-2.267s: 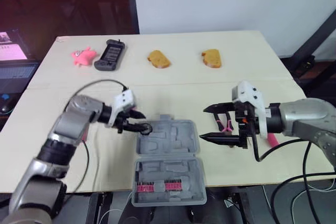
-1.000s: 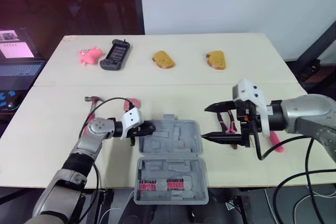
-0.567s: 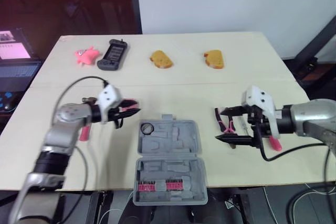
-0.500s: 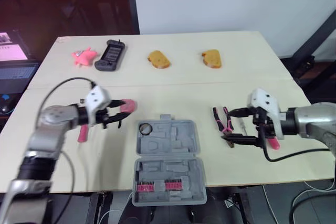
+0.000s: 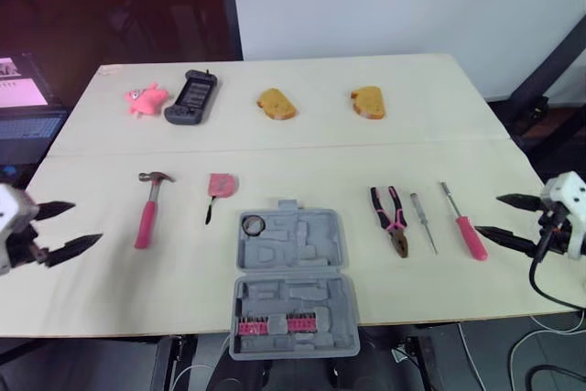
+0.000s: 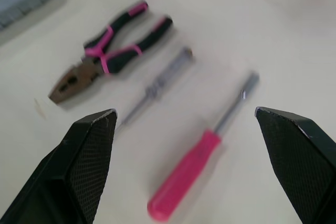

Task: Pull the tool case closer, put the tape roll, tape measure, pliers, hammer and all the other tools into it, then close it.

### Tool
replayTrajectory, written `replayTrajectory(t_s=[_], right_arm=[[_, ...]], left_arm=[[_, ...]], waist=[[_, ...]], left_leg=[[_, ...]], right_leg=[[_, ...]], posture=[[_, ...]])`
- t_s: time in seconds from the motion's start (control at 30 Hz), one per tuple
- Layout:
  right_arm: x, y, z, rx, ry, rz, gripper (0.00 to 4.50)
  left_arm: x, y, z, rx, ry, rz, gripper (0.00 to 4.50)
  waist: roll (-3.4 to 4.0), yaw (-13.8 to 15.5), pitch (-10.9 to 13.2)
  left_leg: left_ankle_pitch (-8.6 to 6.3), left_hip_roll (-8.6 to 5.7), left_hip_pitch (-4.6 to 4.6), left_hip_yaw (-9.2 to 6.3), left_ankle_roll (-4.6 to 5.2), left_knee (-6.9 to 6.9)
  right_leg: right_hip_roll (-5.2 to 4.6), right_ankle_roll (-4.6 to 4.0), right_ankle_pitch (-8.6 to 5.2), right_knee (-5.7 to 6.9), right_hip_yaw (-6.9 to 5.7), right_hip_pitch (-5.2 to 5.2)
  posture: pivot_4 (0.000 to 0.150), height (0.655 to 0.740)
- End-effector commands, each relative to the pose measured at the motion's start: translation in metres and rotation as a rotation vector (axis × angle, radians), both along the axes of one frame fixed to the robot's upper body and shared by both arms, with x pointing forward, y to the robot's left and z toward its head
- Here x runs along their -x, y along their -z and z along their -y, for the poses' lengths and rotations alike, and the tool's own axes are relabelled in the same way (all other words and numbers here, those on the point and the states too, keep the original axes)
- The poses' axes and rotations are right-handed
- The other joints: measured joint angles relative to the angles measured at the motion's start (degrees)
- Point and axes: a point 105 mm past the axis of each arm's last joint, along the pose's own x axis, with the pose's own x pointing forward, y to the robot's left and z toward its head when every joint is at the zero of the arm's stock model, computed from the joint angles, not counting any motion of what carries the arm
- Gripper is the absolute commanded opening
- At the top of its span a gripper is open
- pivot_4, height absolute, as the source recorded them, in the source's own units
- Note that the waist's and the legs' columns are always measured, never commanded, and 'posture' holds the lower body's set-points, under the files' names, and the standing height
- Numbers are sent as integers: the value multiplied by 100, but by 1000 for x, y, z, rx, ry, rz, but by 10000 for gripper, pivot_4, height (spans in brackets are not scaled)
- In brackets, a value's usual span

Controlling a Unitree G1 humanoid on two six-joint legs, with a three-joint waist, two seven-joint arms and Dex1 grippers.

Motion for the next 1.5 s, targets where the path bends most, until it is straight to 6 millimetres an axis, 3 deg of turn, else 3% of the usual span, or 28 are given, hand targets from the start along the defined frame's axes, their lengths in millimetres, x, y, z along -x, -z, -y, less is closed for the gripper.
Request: replayTrajectory(t_s=[0.03,0.3,0.5,0.6,0.7,0.9,1.07,1.33,1.5], right_arm=[[0,-4,12,-3,38,44,45000],[-9,-11,1,-60,10,64,45000],[-16,-25,-19,-98,-42,83,45000],[-17,-34,-46,-119,-128,88,45000],[-12,-39,-83,-136,-238,69,45000],[-2,-59,-141,-164,-375,77,45000],[6,-77,-183,-210,-461,70,45000],[3,-86,-212,-238,-550,27,45000],[4,-90,-236,-240,-633,-75,45000]], left_arm=[[13,-15,-24,-41,-61,53,44524],[11,-14,-21,-17,-53,74,44524],[-6,-20,-1,17,0,94,44524],[-20,-30,25,73,61,108,44524],[-31,-37,64,124,161,115,44524],[-37,-34,122,145,305,99,44524],[-48,-25,149,189,216,143,44524],[-37,5,185,252,79,165,44524],[-73,34,195,316,-192,257,44524]], waist=[[6,-1,0],[22,0,-5],[22,6,-5],[22,9,-4],[22,6,-5],[22,6,-5],[18,25,-5],[11,43,-5],[22,185,-17]], left_leg=[[0,-1,0,1,0,-1],[0,1,2,3,0,-1],[0,1,2,2,0,-1],[0,1,1,0,-1,1],[0,1,-2,-2,-1,1],[0,1,-2,-1,-1,0],[0,1,-4,-6,0,5],[0,-1,-6,-2,0,8],[3,-5,-4,-3,-1,21]], right_leg=[[-1,-2,-1,0,0,-1],[0,11,5,2,3,-1],[0,12,6,3,3,0],[0,13,7,4,3,0],[0,14,7,5,4,-2],[0,13,8,5,6,-4],[0,13,8,3,6,-2],[-2,12,8,-2,7,0],[0,7,12,-2,5,9]], posture=[[1500,7400],[1500,7400],[1500,7400],[1500,7400],[1500,7400],[1500,7400],[1500,7400],[1500,7400],[1500,7400]])
